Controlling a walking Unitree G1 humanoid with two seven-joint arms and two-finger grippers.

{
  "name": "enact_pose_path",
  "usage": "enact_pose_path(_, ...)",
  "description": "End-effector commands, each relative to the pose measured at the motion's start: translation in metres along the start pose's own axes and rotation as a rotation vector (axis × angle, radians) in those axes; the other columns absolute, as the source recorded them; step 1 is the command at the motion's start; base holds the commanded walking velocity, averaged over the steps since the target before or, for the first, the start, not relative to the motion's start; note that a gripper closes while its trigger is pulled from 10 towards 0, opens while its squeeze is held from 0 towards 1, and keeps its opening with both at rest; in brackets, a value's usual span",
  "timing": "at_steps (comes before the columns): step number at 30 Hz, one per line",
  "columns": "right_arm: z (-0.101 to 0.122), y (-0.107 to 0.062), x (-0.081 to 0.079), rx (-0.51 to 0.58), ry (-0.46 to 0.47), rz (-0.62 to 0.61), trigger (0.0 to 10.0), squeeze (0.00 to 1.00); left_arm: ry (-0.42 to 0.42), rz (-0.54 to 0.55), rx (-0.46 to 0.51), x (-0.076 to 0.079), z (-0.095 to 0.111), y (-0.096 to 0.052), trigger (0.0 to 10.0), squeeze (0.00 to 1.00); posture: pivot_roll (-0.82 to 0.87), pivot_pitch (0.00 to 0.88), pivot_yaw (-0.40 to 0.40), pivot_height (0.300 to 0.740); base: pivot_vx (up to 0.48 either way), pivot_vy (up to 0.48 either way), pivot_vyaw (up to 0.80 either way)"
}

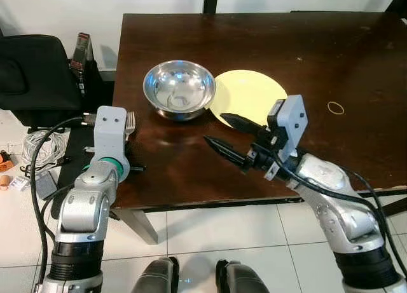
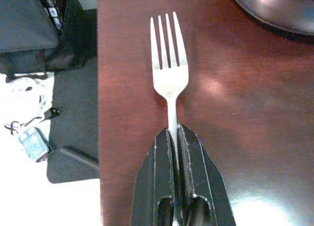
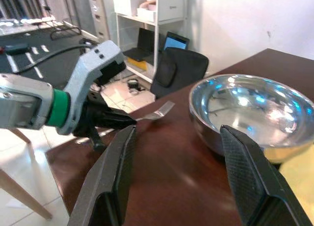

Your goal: Setting the table

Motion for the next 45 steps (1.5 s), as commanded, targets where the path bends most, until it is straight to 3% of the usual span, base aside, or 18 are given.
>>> enact_pose_path(1,0.003,0.0,-0.003,0.004,0.009,0.025,10.0,0.0,0.003,0.005,-0.028,0.002,-0.008,-0.002,10.0,0.0,0.07,0.085,0.034,0.74,0.0,0.0,0.0)
enact_pose_path(14,0.006,-0.011,-0.015,0.005,0.053,0.113,10.0,0.0,0.004,-0.004,-0.043,0.013,-0.016,-0.002,10.0,0.0,0.06,0.085,0.03,0.74,0.0,0.0,0.0)
enact_pose_path(30,0.013,-0.009,-0.012,0.036,0.068,0.095,10.0,0.0,0.076,-0.005,-0.004,0.015,-0.014,-0.003,10.0,0.0,0.06,0.083,0.027,0.74,0.0,0.0,0.0)
enact_pose_path(31,0.013,-0.009,-0.011,0.036,0.069,0.094,10.0,0.0,0.074,-0.006,-0.004,0.015,-0.014,-0.003,10.0,0.35,0.06,0.083,0.027,0.74,0.0,0.0,0.0)
enact_pose_path(33,0.013,-0.009,-0.011,0.036,0.07,0.093,10.0,0.0,0.073,-0.007,-0.004,0.016,-0.014,-0.003,10.0,0.35,0.06,0.083,0.027,0.74,0.0,0.0,0.0)
enact_pose_path(34,0.013,-0.009,-0.011,0.036,0.07,0.091,10.0,0.0,0.071,-0.01,-0.002,0.016,-0.013,-0.004,10.0,1.0,0.06,0.084,0.026,0.74,0.0,0.0,0.0)
enact_pose_path(45,0.014,-0.009,-0.01,0.036,0.073,0.089,10.0,0.0,0.069,0.013,0.02,0.013,-0.009,-0.003,10.0,1.0,0.07,0.083,0.024,0.74,0.0,0.0,0.0)
Point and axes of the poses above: a point about 5 cm out from each wrist's last joint towards the gripper, its own y axis pointing out of the wrist towards the gripper, its own z axis along the axis of the wrist's last joint, x = y × z, the point moved 5 cm from there along y, pointing out of the wrist towards the gripper, and after that the axes turned 8 degrees about -y, right-handed, at the moved point
